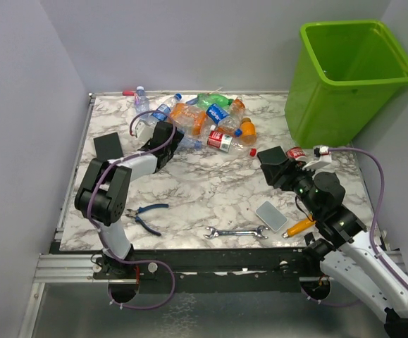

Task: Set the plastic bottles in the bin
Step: Pick up the plastic bottle at the center of the board.

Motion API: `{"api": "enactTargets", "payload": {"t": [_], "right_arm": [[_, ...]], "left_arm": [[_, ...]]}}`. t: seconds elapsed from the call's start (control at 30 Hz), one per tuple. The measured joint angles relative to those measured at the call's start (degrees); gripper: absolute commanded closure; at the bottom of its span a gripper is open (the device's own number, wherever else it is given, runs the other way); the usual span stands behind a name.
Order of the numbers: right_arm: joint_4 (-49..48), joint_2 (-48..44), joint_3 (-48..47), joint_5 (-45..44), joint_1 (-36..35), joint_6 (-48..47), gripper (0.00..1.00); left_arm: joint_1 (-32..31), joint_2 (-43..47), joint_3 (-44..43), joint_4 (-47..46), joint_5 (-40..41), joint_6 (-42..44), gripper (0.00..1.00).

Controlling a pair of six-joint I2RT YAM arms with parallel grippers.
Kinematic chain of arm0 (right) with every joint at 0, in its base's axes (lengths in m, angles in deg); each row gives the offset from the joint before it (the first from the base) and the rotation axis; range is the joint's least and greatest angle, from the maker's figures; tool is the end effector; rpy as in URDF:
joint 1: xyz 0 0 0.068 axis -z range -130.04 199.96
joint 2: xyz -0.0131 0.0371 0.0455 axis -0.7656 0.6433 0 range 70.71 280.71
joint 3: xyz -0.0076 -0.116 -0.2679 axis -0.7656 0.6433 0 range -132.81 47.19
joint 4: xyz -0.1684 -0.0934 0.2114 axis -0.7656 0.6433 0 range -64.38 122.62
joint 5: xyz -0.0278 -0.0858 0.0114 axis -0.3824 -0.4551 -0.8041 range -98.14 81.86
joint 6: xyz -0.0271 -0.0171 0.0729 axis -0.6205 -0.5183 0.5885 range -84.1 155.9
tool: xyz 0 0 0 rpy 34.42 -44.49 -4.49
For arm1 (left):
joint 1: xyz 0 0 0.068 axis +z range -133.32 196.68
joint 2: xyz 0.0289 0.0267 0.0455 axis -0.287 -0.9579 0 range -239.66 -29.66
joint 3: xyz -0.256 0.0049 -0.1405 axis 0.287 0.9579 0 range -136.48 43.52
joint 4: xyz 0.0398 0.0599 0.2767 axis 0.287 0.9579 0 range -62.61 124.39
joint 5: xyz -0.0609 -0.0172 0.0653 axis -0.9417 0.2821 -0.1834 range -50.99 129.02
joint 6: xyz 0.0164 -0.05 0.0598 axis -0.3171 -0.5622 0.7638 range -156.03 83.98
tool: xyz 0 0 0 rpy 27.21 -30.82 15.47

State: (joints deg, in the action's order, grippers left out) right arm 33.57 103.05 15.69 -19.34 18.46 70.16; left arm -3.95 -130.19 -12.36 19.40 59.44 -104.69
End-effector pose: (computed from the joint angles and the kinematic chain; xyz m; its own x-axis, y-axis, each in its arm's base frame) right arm 0.1703 0.0888 0.2998 -0.3040 0.4614 -0.8335 -0.2151 0.8190 0.5319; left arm 0.3993 -0.1248 0.1623 -0.2668 -0.8322 -0.4860 -0.4957 0.5510 -0.6713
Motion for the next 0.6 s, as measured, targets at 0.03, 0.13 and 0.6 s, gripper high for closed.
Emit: {"api": "enactTargets", "payload": {"t": [0.03, 0.13, 0.6], "right_arm": [[0.15, 0.00, 0.00, 0.00, 0.00, 0.00, 0.15], [0.94, 0.00, 0.00, 0.00, 0.00, -0.02, 0.15], [1.97, 1.40, -0.31, -0.02, 0.00, -0.24, 0.16]], "left_arm": [[0.35, -0.83, -0.66, 0.26, 0.04, -0.17, 0.15], [1.77, -3.54, -2.58, 0.92, 0.22, -1.03, 0.22], [4.07, -9.88, -6.29, -2.38, -0.72, -0.87, 0.76]]}}
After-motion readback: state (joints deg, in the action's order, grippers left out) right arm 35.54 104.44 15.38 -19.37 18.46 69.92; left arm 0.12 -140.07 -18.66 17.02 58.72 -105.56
